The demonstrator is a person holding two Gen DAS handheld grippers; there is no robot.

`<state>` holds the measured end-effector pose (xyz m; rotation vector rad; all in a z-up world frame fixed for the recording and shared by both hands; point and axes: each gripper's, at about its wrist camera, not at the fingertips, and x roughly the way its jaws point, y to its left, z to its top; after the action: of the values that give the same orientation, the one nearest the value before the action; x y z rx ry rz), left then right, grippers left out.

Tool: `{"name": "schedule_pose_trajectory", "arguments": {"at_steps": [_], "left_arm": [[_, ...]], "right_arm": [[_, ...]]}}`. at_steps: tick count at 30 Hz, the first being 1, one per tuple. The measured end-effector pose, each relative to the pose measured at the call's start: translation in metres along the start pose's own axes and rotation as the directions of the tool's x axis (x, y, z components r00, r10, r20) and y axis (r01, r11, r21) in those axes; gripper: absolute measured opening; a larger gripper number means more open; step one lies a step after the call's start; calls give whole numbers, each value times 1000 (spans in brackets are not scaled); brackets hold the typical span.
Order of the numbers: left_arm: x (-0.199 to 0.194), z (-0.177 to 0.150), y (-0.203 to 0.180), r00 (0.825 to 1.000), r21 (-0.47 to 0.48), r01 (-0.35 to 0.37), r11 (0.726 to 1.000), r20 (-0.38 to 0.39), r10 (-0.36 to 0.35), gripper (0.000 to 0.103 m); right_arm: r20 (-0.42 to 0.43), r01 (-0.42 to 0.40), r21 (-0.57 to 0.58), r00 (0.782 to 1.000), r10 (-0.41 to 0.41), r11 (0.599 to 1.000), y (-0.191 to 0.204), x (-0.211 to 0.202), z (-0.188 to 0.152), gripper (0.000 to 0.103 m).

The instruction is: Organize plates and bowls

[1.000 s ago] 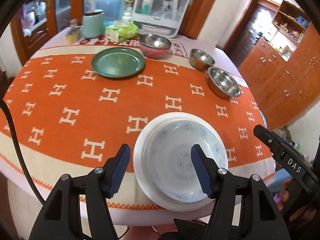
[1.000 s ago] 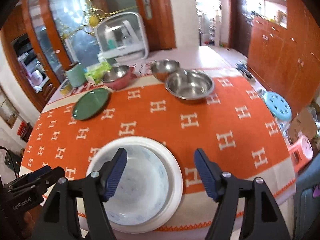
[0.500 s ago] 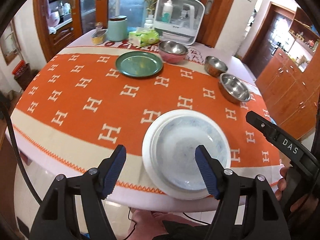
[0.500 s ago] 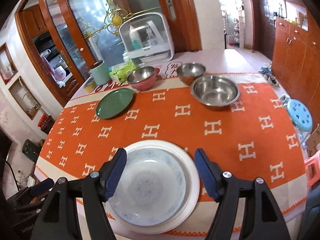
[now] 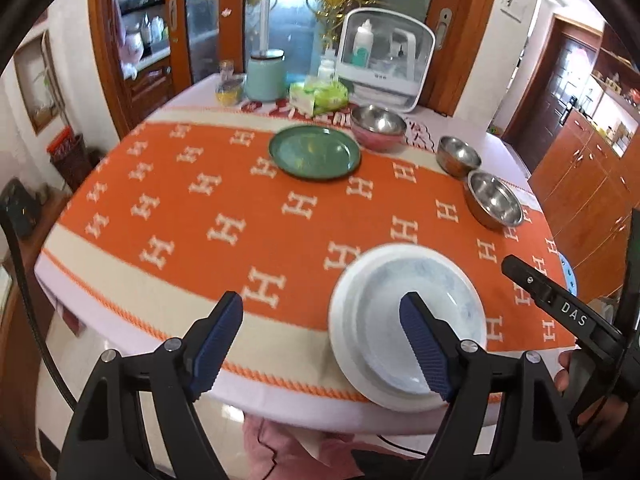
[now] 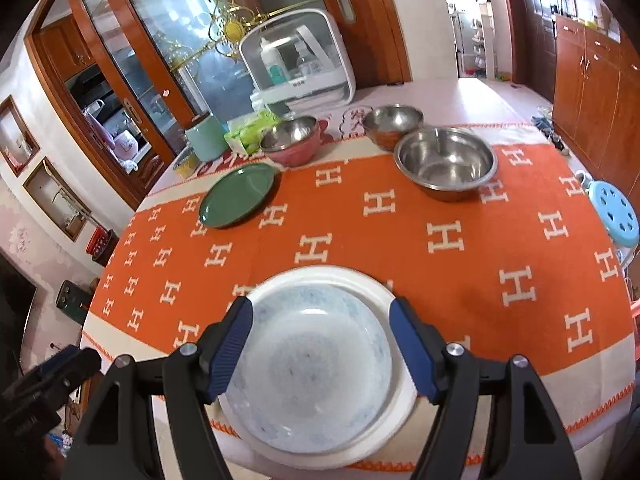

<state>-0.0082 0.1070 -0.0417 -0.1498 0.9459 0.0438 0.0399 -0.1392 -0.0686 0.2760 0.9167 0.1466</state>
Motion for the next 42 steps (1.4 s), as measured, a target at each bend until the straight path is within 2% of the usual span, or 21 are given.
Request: {"name": "schedule_pose_trajectory", "arguments": {"at_steps": [6, 13, 19, 25, 31, 35, 42], "left_arm": [[3, 32, 31, 999, 29, 42, 999, 2, -42, 84], [8, 72, 66, 994, 116, 104, 988, 25, -108, 87], [20, 110, 95, 987, 183, 150, 972, 27, -158, 88], [41, 152, 119, 979, 243, 201, 949, -4, -206, 89], [65, 196, 132, 982, 285, 178, 942, 8, -188, 89], [89, 226, 139, 982, 305, 177, 936, 13, -190, 89], [127, 268, 146, 982, 291, 169, 942, 27, -185, 89]], "right_arm": [[71, 42, 24, 996, -44, 999, 30, -2, 8, 71], [122, 104, 60, 986, -111, 993, 68, 8, 15, 71], [157, 150, 125, 973, -169, 981, 97, 20, 22, 71], [170, 174, 220, 962, -214, 960, 117, 34, 31, 71], [174, 191, 290, 953, -248, 938, 130, 49, 43, 71], [178, 217, 294, 944, -276, 931, 138, 61, 53, 71], [185, 243, 281, 936, -300, 929, 150, 92, 80, 71]]}}
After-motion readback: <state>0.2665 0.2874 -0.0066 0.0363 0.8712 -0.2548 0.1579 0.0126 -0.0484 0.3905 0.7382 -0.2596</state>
